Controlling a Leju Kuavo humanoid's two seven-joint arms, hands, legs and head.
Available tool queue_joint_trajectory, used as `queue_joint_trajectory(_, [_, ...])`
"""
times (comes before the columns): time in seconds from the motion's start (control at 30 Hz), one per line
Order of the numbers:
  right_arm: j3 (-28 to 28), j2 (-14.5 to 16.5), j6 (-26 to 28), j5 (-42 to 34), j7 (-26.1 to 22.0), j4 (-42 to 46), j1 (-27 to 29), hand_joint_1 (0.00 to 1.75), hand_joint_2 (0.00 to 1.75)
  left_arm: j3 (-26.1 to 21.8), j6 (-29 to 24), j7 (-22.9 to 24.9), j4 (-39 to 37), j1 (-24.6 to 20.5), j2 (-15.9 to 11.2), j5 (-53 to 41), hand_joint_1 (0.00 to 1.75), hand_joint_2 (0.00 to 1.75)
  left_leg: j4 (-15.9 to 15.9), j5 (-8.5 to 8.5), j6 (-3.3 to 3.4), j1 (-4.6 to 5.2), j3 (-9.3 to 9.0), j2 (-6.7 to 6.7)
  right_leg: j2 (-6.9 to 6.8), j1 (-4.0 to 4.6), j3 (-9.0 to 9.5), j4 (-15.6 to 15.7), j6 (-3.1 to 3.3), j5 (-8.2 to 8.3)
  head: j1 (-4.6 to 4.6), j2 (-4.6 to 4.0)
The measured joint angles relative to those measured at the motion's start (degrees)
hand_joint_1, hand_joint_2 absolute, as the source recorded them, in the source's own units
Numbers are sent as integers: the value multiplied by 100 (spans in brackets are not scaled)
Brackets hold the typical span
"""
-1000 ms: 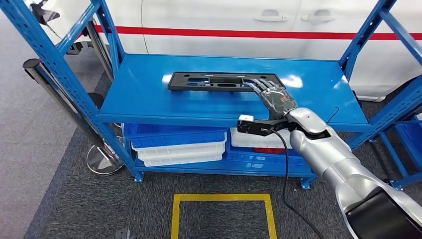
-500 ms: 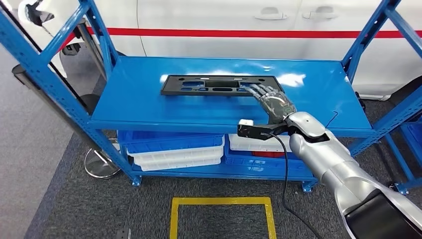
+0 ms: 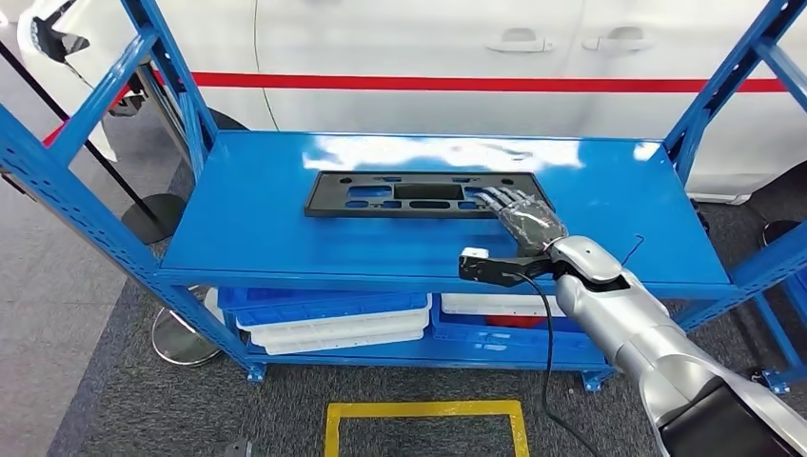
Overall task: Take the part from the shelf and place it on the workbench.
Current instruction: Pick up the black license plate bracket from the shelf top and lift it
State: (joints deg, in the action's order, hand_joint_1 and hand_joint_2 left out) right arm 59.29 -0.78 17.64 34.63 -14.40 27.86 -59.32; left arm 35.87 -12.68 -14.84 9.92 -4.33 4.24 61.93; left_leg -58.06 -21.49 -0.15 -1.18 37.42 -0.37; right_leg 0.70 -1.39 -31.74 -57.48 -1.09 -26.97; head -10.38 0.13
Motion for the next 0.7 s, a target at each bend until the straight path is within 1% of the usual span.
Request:
queue_joint_trajectory(0.07, [7, -1, -2, -8, -3, -8, 10, 0, 175, 0, 7, -5, 0, -7, 2, -1, 0, 0, 6, -6, 20, 5, 1, -10, -13, -6, 11, 25, 38, 10, 1, 1])
queue_joint_trajectory(0.3, [48, 2, -6, 21, -13, -13, 24, 0, 175, 2, 7, -17, 0, -24, 4, -18, 0, 0, 1, -45, 105, 38, 0, -21, -48, -18, 72, 131, 34, 2, 1, 1])
queue_joint_trajectory(0.33, [56, 8, -12, 24, -9, -13, 24, 0, 175, 2, 7, -13, 0, -31, 4, -19, 0, 0, 0, -45, 111, 44, 0, -21, -49, -22, 72, 133, 20, 2, 0, 1])
queue_joint_trajectory(0.37, [63, 18, -22, 28, -5, -13, 24, 0, 175, 2, 7, -9, 0, -37, 4, -19, 0, 0, -1, -44, 115, 49, 0, -21, -51, -28, 72, 134, -8, 4, 1, 1])
queue_joint_trajectory(0.47, [91, 89, -50, 65, 26, -19, 33, 0, 175, 4, 8, -7, 0, -48, 4, -19, 0, 0, -3, -39, 121, 58, -1, -19, -54, -43, 72, 137, -114, 9, 1, 1])
queue_joint_trajectory(0.53, [124, 160, -39, 104, 62, -29, 64, 0, 175, 4, 10, -7, 0, -52, 5, -19, 0, 0, -3, -38, 122, 59, -6, -15, -53, -45, 71, 134, -135, 11, 0, 1])
queue_joint_trajectory(0.7, [191, 338, 51, 182, 162, -45, 240, 0, 175, 4, 40, 4, 0, -55, 7, -9, 0, 0, -2, -32, 122, 57, -17, -14, -58, -42, 69, 110, -155, 3, 0, 1])
